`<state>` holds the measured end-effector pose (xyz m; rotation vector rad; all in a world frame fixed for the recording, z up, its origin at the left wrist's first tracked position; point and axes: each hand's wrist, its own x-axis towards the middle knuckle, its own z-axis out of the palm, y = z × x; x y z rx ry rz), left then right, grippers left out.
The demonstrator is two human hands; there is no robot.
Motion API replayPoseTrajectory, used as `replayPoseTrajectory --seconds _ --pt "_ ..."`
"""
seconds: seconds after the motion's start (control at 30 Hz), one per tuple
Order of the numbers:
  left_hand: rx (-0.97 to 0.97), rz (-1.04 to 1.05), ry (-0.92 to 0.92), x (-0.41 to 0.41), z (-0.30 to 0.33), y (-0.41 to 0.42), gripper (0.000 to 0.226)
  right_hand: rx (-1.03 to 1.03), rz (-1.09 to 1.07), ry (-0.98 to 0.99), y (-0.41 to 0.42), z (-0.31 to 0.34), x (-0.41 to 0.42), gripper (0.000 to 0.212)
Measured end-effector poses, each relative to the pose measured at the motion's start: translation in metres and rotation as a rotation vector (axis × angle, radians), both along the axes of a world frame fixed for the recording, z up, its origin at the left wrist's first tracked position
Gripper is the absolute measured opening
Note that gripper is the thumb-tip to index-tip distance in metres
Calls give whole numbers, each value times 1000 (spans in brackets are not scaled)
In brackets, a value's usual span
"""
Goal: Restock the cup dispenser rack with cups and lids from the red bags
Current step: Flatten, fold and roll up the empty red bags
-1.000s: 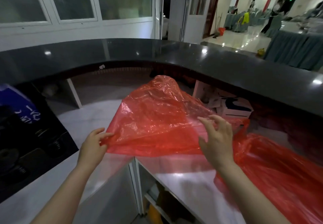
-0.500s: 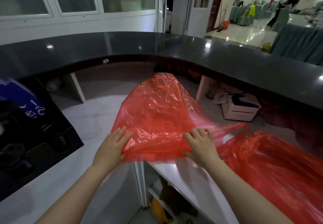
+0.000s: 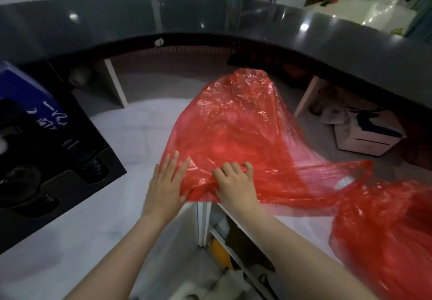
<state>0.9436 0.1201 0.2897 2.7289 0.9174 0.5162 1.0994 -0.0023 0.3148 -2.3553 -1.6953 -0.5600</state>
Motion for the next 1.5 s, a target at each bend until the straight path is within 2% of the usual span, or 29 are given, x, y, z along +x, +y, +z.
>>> replayPoseTrajectory --seconds 0.07,0.13,0.3,0.4,0.47,0.53,0.77,0.9,1.07,1.27,1.5 --pt "-131 106 -9 -1 -6 6 96 39 -8 -22 6 -4 0 26" --pt "-207 119 -26 1 -9 8 102 82 -4 -49 14 -6 -2 26" --pt "-241 84 12 3 -14 13 100 140 30 -45 42 -2 -14 14" --pt "-233 83 64 4 -16 15 94 105 -38 -39 45 -2 -2 14" --pt "-228 95 110 5 -16 14 92 71 -75 -39 36 -4 15 10" --pt "-222 102 150 6 -16 15 92 56 -111 -45 18 -6 34 15" --pt "-208 99 217 7 -15 16 91 37 -270 -84 -76 -7 89 9" --pt "-177 73 237 6 -10 12 81 30 -349 -38 -115 -3 100 19" --pt "-46 1 241 2 -2 6 75 13 -373 37 -146 -3 90 18" --pt "-201 -14 151 -18 0 12 72 -106 -485 242 -170 -1 89 27" --pt "-240 4 165 -40 4 19 75 -211 -493 244 -186 6 95 39"
